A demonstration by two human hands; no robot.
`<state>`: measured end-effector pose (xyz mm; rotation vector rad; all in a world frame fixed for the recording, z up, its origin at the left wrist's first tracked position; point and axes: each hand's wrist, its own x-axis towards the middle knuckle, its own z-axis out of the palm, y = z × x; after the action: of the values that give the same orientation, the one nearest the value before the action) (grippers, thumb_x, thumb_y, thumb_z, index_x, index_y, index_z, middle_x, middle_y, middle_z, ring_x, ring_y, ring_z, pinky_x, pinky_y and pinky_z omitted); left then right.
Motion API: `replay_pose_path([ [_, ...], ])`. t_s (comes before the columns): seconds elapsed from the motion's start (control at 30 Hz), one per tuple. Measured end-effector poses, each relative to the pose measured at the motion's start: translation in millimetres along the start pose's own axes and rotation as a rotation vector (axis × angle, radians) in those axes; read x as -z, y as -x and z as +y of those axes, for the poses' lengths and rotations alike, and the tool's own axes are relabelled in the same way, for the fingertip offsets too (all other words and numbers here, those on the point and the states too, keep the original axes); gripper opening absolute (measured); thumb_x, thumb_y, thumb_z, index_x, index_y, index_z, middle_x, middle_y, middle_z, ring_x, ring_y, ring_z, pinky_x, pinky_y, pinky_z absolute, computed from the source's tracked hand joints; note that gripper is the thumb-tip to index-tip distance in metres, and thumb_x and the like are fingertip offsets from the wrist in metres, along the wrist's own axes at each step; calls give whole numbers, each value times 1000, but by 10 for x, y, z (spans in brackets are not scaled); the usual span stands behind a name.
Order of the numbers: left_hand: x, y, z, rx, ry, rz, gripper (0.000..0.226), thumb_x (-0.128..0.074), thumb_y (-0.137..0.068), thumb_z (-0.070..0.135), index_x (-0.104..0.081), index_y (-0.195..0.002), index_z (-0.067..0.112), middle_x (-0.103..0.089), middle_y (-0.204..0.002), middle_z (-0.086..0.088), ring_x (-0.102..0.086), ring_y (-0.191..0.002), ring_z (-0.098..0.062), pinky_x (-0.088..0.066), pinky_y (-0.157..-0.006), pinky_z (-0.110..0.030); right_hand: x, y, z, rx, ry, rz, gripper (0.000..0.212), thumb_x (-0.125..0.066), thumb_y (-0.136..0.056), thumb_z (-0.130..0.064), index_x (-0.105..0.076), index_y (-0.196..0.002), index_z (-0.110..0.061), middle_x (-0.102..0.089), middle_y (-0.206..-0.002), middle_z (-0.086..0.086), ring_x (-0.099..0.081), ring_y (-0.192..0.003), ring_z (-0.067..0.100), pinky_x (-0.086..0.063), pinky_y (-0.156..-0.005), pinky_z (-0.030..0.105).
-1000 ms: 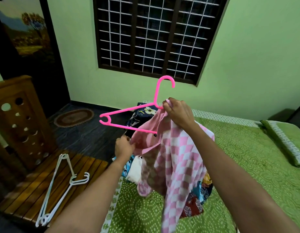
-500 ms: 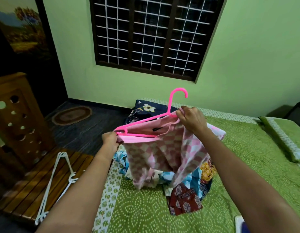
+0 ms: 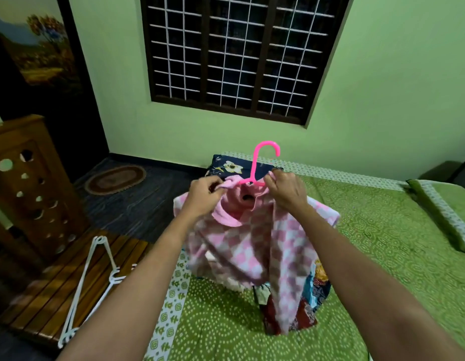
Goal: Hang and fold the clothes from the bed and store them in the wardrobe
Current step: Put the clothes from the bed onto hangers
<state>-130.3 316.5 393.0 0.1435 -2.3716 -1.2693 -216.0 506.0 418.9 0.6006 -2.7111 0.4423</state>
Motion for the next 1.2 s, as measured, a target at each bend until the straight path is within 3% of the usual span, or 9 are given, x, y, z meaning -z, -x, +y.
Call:
replay_pose_path([
  [0.1,8,-28,-26,-103,-267,-67,30,-65,-71,32,-62,-90,9,-51,-82,-4,-47,-76,-17,-41,-71,-28,28,5,15,-51,-182,-14,46,-33,-82,-43,-55,-76,-4,-61,-84,28,-56,-84,41,-28,-62,34],
  [0.2,-29,-128,80,-224,-560,127,43,-64,-81,44,-53,-108,13,-52,-101,-7,-47,-94,-24,-34,-85,-37,26,-10,-82,-28,-300,-58,43,-30,-76,-50,-49,-66,-13,-54,-67,13,-56,-76,36,-34,-59,36],
  [0.33,-46,-206,218,-313,-814,48,34,-41,-96,37,-53,-125,24,-56,-124,-1,-44,-116,-23,-24,-93,-35,5,-53,-166,34,-328,-82,67,-24,-72,-61,-65,-93,-12,-67,-81,13,-60,-82,33,-48,-70,43],
  [0.43,13,-171,198,-290,-829,114,31,-38,-98,33,-59,-117,22,-63,-119,2,-44,-119,-22,-20,-93,-35,27,-69,-133,134,-199,-134,51,-36,-92,-54,-55,-115,-12,-67,-95,19,-60,-91,38,-42,-69,38],
  [0.57,160,-170,57,-166,-739,225,26,-43,-97,24,-62,-115,20,-50,-139,4,-30,-137,-25,-14,-107,-47,60,-45,91,171,88,-266,43,-37,-98,-44,-43,-124,-10,-60,-112,22,-58,-104,38,-39,-73,38],
  [0.7,270,-90,-31,-110,-587,289,25,-44,-96,24,-63,-111,19,-61,-123,-2,-49,-118,-25,-22,-103,-45,143,34,133,134,212,-292,54,-44,-92,-51,-40,-133,-16,-44,-126,12,-51,-115,30,-38,-95,46],
  [0.77,317,-7,-36,-99,-586,302,23,-43,-96,21,-62,-107,16,-64,-110,-7,-53,-106,-28,-27,-96,-42,173,94,-82,197,74,-215,61,-39,-91,-55,-38,-138,-18,-44,-131,10,-50,-117,29,-36,-96,44],
  [1.0,528,266,-33,-88,-552,271,26,-43,-97,29,-61,-109,14,-63,-106,-9,-52,-105,-29,-31,-87,-40,99,288,-939,233,-188,-52,32,-45,-96,-14,-52,-126,-6,-61,-121,17,-52,-116,32,-32,-97,39],
  [1.2,685,505,-64,-100,-499,283,34,-52,-94,31,-55,-116,5,-63,-100,-18,-58,-94,-35,-39,-83,-42,101,561,-1098,131,-201,62,27,-41,-100,-24,-58,-115,-10,-61,-117,9,-52,-114,27,-28,-95,37],
])
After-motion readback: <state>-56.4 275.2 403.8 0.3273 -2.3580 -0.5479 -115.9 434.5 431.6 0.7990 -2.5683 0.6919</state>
